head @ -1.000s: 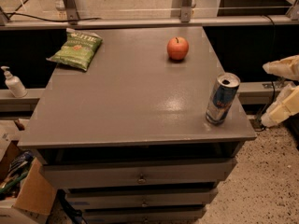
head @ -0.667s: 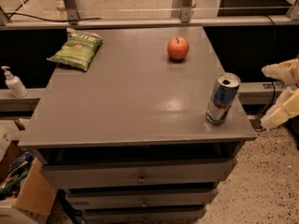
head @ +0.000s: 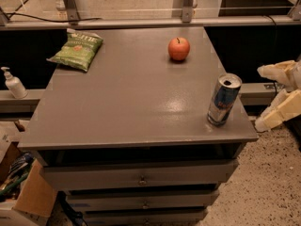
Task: Knock redbull can over
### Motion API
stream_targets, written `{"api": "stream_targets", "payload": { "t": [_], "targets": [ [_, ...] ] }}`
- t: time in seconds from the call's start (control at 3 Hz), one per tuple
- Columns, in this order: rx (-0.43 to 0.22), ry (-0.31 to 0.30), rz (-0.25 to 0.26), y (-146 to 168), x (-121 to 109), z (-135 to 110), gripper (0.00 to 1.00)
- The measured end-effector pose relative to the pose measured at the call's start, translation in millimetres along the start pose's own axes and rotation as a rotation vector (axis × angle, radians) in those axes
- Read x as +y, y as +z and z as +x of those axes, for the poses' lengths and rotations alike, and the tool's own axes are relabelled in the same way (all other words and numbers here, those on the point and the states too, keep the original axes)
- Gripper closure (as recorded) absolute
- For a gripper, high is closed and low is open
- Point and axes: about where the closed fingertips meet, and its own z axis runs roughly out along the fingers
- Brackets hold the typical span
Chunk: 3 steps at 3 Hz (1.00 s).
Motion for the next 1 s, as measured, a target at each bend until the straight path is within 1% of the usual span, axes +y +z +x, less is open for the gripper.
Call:
{"api": "stream_targets", "payload": {
  "t": [0.33, 0.67, 1.0],
  "targets": [
    [-0.096, 0.018, -0.009, 8, 0, 0, 0.0],
    [-0.204, 0.036, -0.031, 25, 2, -3, 0.0],
    [-0.282, 0.045, -0.062, 45, 2, -13, 0.0]
  ]
}}
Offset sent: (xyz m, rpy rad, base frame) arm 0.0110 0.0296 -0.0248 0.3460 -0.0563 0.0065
